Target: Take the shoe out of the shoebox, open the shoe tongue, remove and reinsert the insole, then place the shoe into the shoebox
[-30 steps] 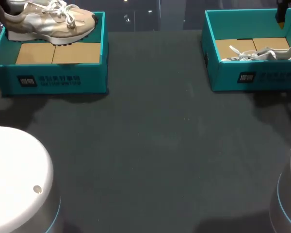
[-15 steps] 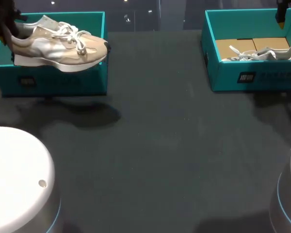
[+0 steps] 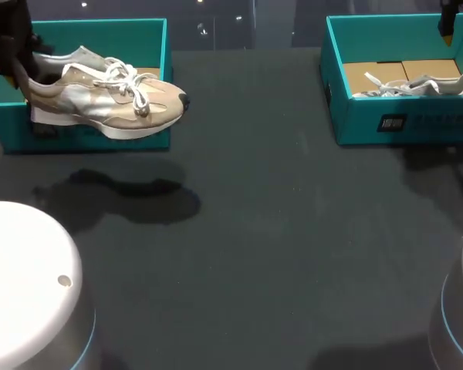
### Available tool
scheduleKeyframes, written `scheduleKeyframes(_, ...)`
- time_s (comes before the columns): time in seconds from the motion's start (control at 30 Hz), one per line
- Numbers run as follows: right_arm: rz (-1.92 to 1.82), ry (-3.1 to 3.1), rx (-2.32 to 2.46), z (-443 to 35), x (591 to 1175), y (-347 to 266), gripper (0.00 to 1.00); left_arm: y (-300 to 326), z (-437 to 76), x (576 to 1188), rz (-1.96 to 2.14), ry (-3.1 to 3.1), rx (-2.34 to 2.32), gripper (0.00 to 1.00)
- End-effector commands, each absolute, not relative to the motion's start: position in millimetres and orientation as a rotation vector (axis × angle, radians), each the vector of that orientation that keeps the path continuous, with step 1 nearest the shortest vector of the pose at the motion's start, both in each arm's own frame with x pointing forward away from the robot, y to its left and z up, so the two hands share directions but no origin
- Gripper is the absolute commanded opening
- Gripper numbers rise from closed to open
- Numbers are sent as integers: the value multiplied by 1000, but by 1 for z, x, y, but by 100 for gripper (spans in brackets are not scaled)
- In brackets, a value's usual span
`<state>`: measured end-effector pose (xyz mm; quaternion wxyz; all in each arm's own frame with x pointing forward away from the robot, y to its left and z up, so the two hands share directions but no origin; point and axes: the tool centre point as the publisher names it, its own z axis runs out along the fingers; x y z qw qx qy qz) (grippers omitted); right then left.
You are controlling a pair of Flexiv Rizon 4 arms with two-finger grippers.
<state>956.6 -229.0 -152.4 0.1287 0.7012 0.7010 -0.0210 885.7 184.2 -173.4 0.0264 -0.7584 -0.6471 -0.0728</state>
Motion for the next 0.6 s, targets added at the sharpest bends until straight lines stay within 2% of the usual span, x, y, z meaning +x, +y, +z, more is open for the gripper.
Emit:
scheduleKeyframes(0.03, -62, 2039, 2040, -152, 957, -229, 100, 178, -179, 872, -287, -2030, -2369, 0)
scheduleKeyframes(0.3, -62, 2039, 2040, -152, 957, -229, 100, 119, -209, 808, -238, -2016, -2346, 0)
scheduleKeyframes(0.5, -62, 2039, 2040, -152, 957, -229, 100, 78, -227, 780, -216, -1980, -2340, 0)
scheduleKeyframes(0.6, -62, 2039, 2040, -152, 957, -229, 100, 78, -227, 780, -216, -1980, -2340, 0)
